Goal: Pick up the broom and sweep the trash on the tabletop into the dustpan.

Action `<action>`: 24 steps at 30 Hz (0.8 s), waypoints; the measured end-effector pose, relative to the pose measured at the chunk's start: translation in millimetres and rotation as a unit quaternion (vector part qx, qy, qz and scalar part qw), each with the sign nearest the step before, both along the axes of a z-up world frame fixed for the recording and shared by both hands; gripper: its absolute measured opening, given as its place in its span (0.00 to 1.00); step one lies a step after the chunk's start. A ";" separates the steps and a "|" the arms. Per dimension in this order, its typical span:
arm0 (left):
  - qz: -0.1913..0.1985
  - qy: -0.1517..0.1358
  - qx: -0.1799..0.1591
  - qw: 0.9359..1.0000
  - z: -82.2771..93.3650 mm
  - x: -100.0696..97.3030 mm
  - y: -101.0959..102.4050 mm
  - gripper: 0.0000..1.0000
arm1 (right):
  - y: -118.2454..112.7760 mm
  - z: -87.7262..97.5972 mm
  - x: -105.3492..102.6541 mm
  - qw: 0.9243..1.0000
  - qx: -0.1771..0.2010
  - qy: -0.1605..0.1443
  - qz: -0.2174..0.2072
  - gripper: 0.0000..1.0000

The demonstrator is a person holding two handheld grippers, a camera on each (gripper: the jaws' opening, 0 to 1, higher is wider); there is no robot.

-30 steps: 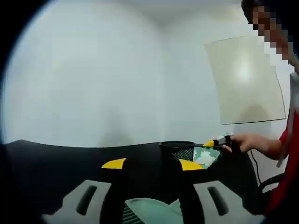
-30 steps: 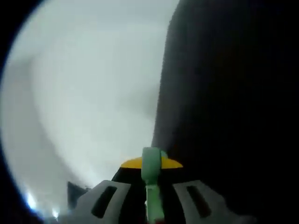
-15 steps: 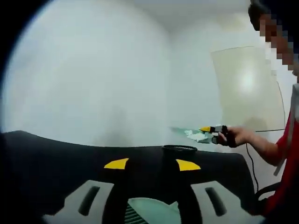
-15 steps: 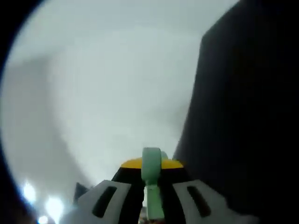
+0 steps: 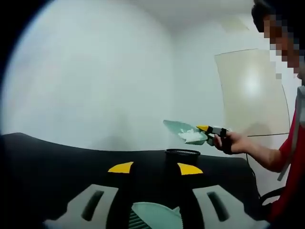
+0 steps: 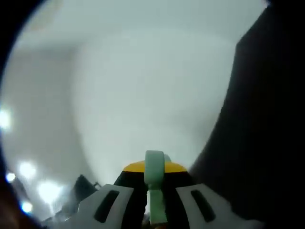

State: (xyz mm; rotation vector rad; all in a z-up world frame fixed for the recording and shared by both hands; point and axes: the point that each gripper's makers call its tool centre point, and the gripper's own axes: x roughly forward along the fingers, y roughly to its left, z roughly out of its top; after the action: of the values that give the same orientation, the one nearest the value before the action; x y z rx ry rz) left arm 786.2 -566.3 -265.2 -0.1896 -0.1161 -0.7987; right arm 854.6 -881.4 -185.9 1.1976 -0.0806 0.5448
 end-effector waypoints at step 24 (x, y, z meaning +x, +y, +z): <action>-0.002 0.004 -0.004 1.000 -1.3 -1.1 1.6 0.27 | 40.0 32.3 -21.6 0.979 -0.183 -0.083 -0.021 0.11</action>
State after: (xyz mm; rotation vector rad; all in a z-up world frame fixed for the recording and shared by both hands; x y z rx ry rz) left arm 785.1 -564.7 -266.5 -0.1996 -0.1118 -0.8022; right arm 833.0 -841.4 -153.6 0.7902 -0.1403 0.5934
